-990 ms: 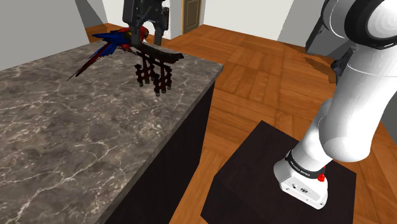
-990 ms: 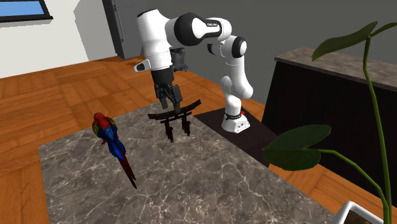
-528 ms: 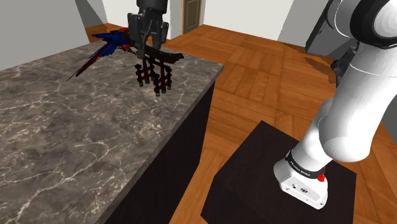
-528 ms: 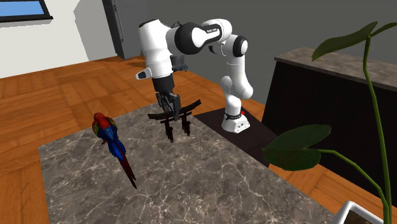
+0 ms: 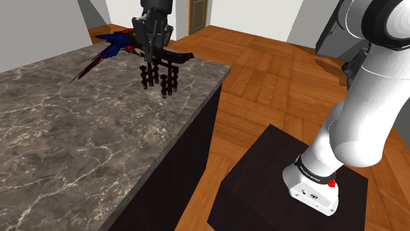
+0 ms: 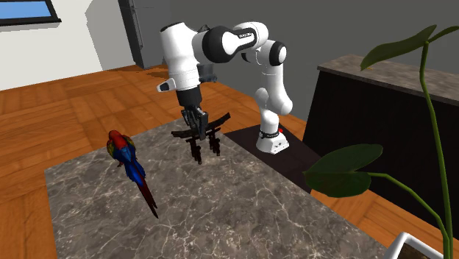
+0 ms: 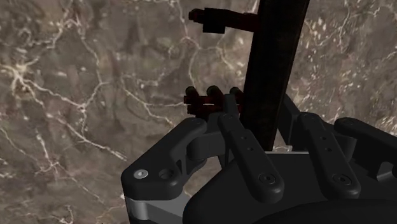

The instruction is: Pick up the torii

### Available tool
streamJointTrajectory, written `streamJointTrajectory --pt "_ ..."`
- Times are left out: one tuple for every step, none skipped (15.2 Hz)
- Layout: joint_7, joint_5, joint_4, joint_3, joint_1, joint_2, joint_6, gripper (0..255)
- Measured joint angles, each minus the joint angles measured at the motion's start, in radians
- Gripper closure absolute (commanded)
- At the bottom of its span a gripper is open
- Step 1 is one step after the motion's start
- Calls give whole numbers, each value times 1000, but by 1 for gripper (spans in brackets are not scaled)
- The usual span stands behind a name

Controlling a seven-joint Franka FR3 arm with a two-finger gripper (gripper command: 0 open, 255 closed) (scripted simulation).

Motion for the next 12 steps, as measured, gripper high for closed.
streamJointTrajectory --pt "-1 0 0 0 0 0 0 255" --pt "1 -1 9 0 0 3 -6 255" --pt "4 -3 24 -1 -1 7 -18 255" --pt "6 -3 40 -1 -1 10 -30 255" --pt "10 -5 60 -1 0 16 -44 255" --pt "15 -6 80 0 1 21 -59 255" --pt "19 -8 99 0 1 25 -73 255" --pt "24 -10 124 0 3 35 -88 255" --pt "27 -11 146 0 3 40 -105 255" --pt "34 -13 171 1 5 48 -122 255" --pt "39 -15 197 2 6 57 -138 255" --pt "43 -17 221 2 7 64 -154 255"
